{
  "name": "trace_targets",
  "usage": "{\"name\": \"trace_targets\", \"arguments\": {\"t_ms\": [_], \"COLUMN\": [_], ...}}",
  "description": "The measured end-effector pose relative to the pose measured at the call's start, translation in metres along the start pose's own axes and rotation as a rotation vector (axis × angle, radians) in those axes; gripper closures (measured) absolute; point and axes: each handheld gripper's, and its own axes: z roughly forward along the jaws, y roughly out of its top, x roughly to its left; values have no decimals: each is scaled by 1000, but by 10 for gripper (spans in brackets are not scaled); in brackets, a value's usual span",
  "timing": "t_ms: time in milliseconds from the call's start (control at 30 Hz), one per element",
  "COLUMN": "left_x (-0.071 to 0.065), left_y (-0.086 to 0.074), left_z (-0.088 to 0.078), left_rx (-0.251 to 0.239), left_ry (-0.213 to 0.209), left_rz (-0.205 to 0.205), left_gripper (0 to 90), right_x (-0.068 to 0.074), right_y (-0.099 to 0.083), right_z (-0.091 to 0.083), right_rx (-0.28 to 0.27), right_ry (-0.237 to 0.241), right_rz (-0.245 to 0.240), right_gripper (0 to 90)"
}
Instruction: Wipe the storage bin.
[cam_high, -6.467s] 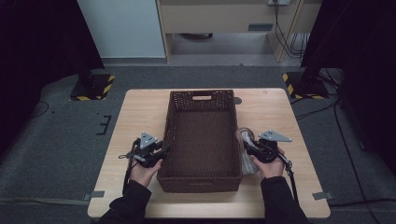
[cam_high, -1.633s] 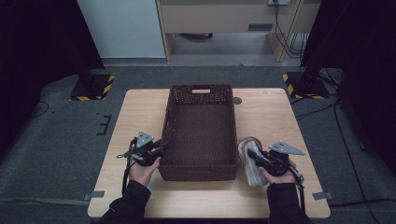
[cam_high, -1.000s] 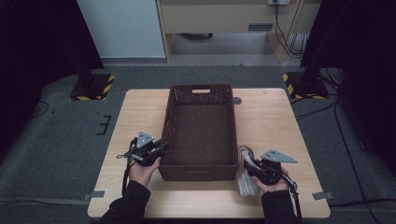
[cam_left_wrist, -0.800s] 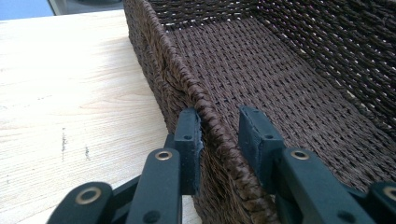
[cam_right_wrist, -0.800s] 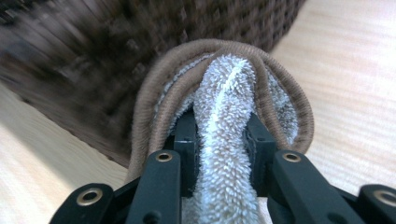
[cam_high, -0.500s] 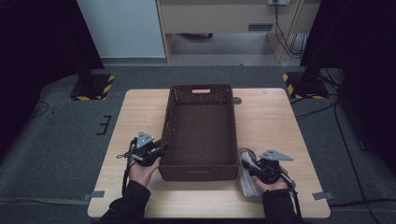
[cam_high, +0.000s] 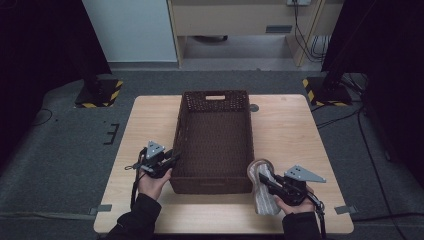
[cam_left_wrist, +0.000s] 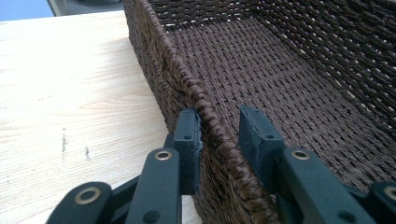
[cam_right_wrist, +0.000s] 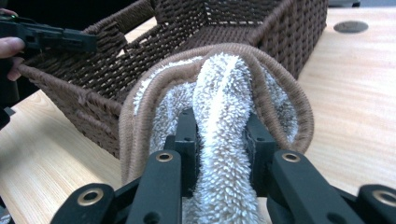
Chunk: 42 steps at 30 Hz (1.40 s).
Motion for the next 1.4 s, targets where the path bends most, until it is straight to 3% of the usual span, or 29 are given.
{"name": "trace_targets", "arguments": {"t_ms": [200, 267, 367, 600, 767, 1067, 1400], "left_x": [0, 0, 0, 1, 1, 1, 2], "left_y": [0, 0, 0, 0, 0, 0, -1], "left_z": [0, 0, 0, 0, 0, 0, 0], "left_rx": [0, 0, 0, -4, -6, -8, -11], "left_ry": [-1, -1, -2, -5, -7, -9, -13], "left_rz": [-1, -1, -1, 1, 4, 6, 5], "left_gripper": [683, 682, 682, 677, 673, 665, 652], "right_x": [-1, -2, -2, -9, -15, -39, -56], "right_y": [-9, -14, -23, -27, -20, -8, -4], "right_z": [6, 13, 24, 35, 27, -2, -20], "right_rx": [35, 107, 163, 212, 180, 92, 64], "right_ry": [-27, -47, -69, -83, -89, -172, -253], "right_rz": [8, -18, -36, -35, -23, 19, 24], "right_gripper": [727, 727, 727, 723, 720, 719, 718]}}
